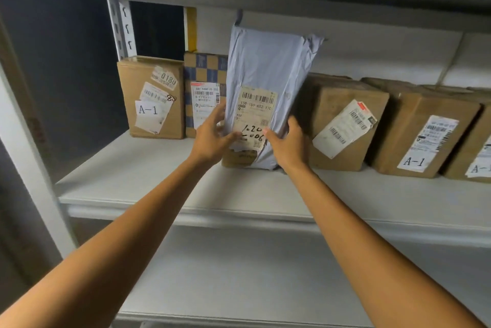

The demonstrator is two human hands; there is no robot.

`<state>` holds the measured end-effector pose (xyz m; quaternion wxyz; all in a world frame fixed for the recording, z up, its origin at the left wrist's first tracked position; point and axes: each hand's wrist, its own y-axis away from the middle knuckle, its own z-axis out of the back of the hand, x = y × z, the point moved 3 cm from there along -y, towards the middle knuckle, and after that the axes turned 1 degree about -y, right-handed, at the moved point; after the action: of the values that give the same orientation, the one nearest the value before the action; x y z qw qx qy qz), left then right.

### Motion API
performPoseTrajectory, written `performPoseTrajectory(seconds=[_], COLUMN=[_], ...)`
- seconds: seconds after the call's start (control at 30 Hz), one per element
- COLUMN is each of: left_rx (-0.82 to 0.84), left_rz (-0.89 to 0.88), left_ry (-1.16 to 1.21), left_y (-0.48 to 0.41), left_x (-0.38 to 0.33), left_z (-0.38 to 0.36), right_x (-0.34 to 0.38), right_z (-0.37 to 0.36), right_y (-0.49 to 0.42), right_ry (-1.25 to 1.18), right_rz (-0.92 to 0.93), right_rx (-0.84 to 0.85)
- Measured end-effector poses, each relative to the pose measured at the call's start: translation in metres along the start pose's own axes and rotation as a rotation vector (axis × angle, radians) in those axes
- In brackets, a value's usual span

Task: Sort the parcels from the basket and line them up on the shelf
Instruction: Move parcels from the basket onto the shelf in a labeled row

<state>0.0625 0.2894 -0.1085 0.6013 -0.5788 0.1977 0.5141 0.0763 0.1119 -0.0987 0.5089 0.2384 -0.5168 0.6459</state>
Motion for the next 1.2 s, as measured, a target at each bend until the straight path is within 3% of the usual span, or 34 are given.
performPoseTrajectory(seconds=[0.43, 0.83, 1.07, 1.2], left_rx=[0.067, 0.053, 0.267, 0.155], left_rz=[0.065, 0.077, 0.045, 0.206], left_ry=[-0.065, -0.052, -0.24, -0.355], left_y=[-0.014, -0.009, -0.008, -0.004], left_x=[0.01, 0.0, 0.008, 0.023], left_z=[-0.01, -0.015, -0.003, 0.007], right_x=[-0.007, -0.018, -0.023, -0.022], right_z=[-0.019, -0.013, -0.019, -0.02], right_y=[-0.02, -0.025, -0.025, -0.025], right_ry=[0.032, -0.008, 0.039, 0.063], right_rz=[-0.053, 0.034, -0.013, 0.0], right_rx=[0.017, -0.015, 0.011, -0.057])
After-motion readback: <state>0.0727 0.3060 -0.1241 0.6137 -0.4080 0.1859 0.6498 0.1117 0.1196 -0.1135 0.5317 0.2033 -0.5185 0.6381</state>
